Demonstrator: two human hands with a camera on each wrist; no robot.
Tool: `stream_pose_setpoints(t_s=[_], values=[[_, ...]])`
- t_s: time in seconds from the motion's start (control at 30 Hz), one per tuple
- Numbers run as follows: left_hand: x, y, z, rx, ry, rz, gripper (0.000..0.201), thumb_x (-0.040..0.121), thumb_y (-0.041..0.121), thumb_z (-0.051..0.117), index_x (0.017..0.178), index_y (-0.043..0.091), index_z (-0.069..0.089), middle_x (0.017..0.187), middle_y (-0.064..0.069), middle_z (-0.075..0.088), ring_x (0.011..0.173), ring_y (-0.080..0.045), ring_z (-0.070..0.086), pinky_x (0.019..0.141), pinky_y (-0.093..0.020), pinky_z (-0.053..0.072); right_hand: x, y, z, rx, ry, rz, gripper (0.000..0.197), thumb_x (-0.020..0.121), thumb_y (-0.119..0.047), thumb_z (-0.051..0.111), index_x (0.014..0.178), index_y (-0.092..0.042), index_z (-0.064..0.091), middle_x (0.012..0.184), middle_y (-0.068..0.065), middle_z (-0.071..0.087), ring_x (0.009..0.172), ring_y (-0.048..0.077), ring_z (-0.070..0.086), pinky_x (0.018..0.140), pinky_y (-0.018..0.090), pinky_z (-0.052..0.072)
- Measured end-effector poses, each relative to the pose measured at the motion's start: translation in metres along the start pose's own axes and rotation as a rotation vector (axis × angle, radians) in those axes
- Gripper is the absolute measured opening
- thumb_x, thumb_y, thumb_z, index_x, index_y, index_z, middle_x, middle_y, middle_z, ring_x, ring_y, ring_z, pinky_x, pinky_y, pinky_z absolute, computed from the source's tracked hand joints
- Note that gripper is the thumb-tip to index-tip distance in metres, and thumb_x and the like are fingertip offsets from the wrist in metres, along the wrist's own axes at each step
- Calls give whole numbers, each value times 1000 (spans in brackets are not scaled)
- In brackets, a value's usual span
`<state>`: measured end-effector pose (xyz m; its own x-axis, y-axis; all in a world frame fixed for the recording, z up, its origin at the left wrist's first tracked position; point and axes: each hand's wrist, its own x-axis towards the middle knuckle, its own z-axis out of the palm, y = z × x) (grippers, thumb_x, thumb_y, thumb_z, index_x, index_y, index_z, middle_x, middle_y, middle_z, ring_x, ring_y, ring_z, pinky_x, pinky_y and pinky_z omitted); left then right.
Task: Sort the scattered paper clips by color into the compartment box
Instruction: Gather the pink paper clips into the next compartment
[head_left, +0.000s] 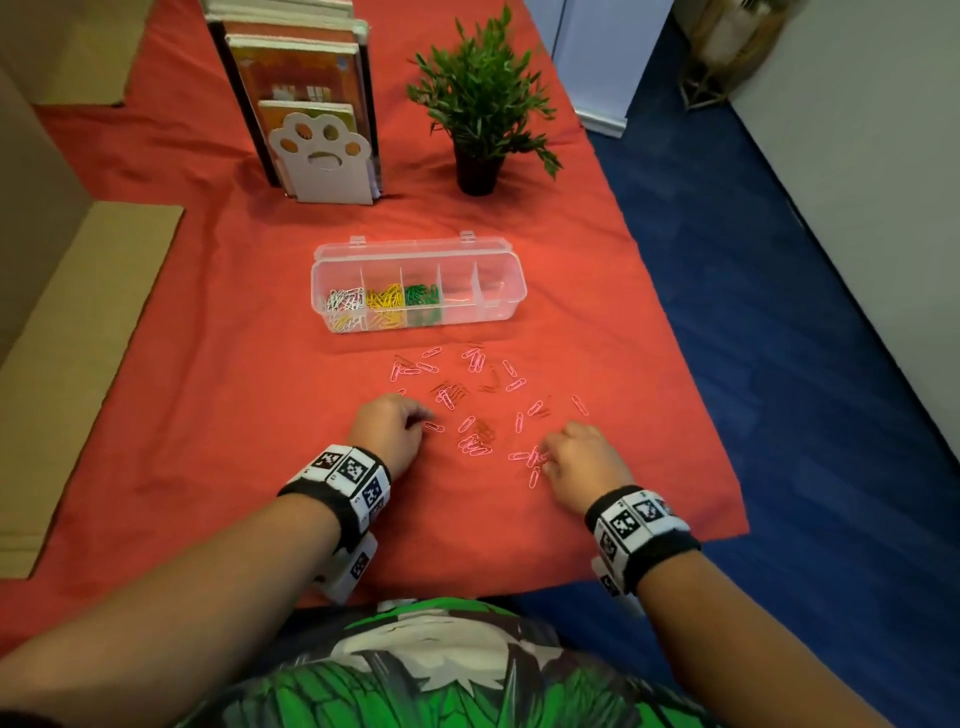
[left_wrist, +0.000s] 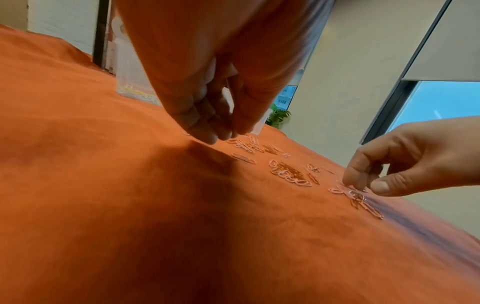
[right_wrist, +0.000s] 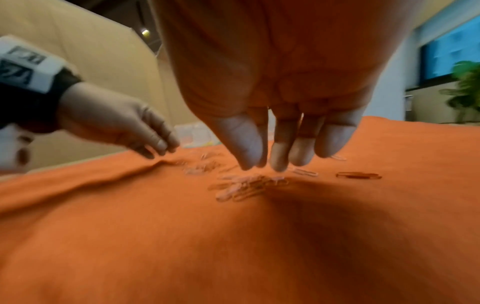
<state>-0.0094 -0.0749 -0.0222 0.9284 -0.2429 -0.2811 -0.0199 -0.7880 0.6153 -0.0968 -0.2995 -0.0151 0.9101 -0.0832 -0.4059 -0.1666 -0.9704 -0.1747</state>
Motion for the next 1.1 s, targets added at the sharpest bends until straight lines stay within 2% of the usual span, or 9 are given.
stream_pose_setpoints(t_s=[0.2,0.3,0.43,0.57,0.67,0.77,0.87,0.97,1.1], values=[[4,5,11,156,-3,140,27,82,5,56,104,13,70,104,-11,65,100,-28,61,91,-29,46,9,-8,7,-41,43,-156,35,87,-32,58,114,-10,52,114,6,51,108,25,48,95,37,44],[7,3,15,247,-48,226,30,81,2,54,104,13,70,100,-12,64,99,-31,60,89,-32,48,20,-13,11,-34,50,-194,24,88,-18,55,108,-7,51,110,12,52,103,31,51,87,41,48],[6,4,22,348,-36,211,28,86,9,50,105,18,68,93,-11,61,96,-31,60,78,-36,49,30,-12,11,16,21,-211,26,81,5,44,105,-4,48,106,16,51,100,34,52,84,42,48],[5,6,29,378,-13,132,28,89,12,46,112,12,62,100,-16,58,97,-34,58,78,-36,46,36,0,4,148,-10,-164,21,84,-7,53,105,-6,55,108,14,53,100,32,56,86,35,47],[4,4,33,279,-4,60,27,87,8,48,109,10,63,102,-20,57,98,-36,57,84,-38,47,36,12,-1,237,-25,-107,18,87,-5,47,99,-5,60,107,14,55,96,31,59,85,30,47],[4,3,32,165,-19,-6,29,83,6,50,108,12,64,102,-17,60,98,-32,57,88,-33,43,30,15,0,165,-5,-100,19,91,-21,50,96,-4,58,104,14,57,95,30,58,83,33,49],[2,9,31,-116,-74,-122,24,82,3,49,95,17,64,83,-9,60,75,-24,55,73,-29,44,28,7,8,103,5,-73,34,89,-34,56,108,-6,54,110,14,56,102,31,57,86,35,47],[0,18,29,-624,-73,-369,27,84,-5,40,71,16,52,65,-8,49,43,-10,52,45,-19,44,30,-8,17,72,40,-115,29,88,-19,55,113,-4,50,114,16,53,108,33,53,92,38,47],[-3,29,24,-992,-75,-517,29,78,-8,27,65,11,44,64,-6,41,52,-16,46,37,-14,41,39,-15,17,67,77,-135,19,87,-8,48,106,-3,52,110,16,55,104,34,55,89,39,48]])
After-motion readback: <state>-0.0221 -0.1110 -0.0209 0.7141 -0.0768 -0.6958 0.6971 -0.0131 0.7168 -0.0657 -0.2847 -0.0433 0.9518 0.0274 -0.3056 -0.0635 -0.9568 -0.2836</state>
